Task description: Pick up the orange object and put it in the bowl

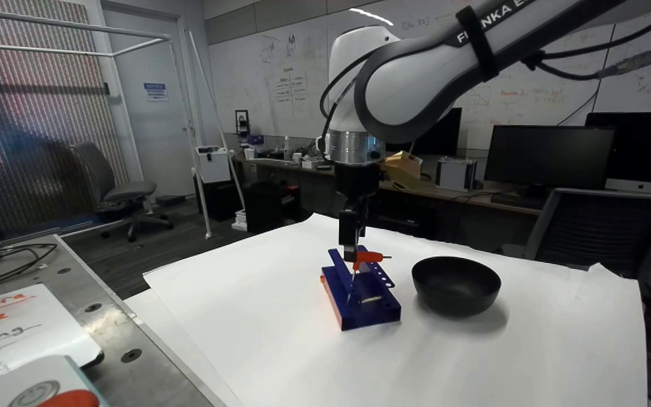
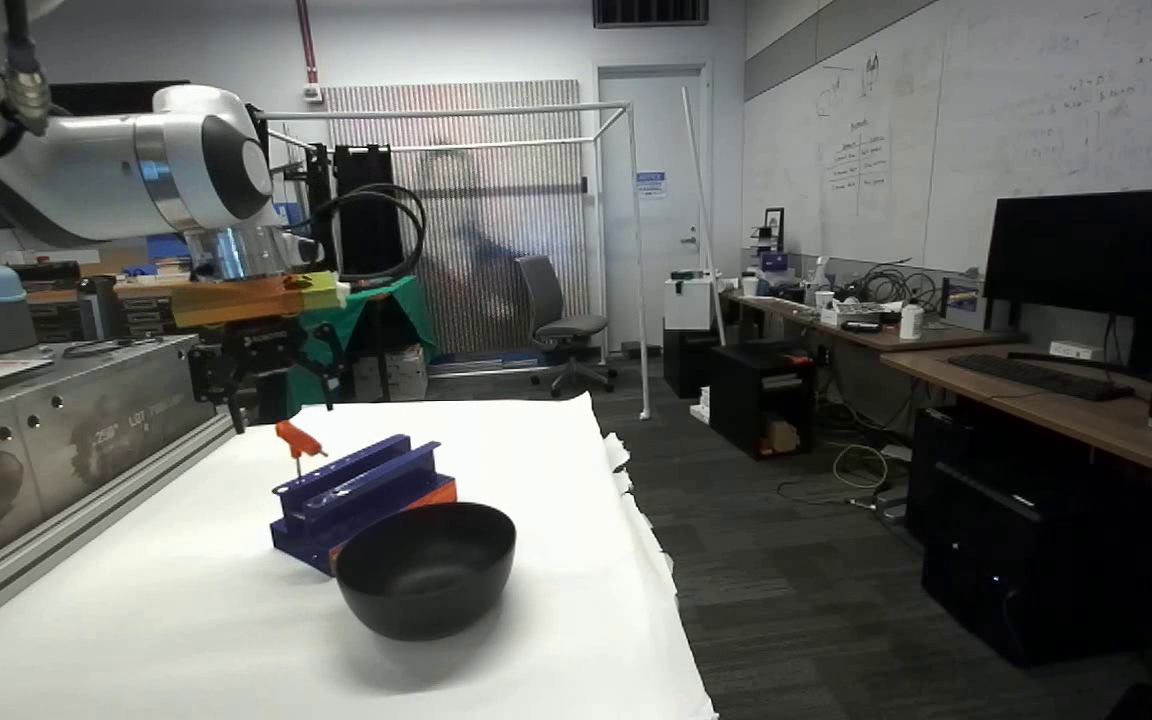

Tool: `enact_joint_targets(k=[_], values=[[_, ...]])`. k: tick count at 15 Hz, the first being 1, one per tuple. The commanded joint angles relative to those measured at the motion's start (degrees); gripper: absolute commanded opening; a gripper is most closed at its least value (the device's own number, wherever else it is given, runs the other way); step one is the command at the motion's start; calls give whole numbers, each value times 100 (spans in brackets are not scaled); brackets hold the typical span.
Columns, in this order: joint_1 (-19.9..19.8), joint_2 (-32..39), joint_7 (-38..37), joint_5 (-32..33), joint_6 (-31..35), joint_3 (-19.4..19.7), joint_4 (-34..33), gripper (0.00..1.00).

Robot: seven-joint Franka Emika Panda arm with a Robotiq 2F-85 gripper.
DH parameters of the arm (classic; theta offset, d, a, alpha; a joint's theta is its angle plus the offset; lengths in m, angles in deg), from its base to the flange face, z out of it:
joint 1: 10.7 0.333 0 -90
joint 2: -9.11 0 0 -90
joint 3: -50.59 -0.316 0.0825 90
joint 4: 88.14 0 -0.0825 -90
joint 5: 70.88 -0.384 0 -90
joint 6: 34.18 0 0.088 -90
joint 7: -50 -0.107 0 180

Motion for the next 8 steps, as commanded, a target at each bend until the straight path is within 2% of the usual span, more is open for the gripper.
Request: enact_joint_targets(k=[1,3,4,6,8], values=[[-57,301,264,-158,-328,23,-485,100],[-86,380,326,-166,-430,22,-562,97],[-92,408,354,-156,-465,24,-586,74],[-132,399,465,-178,-519,10,-566,71],[-148,391,572,-203,-568,-14,-542,53]])
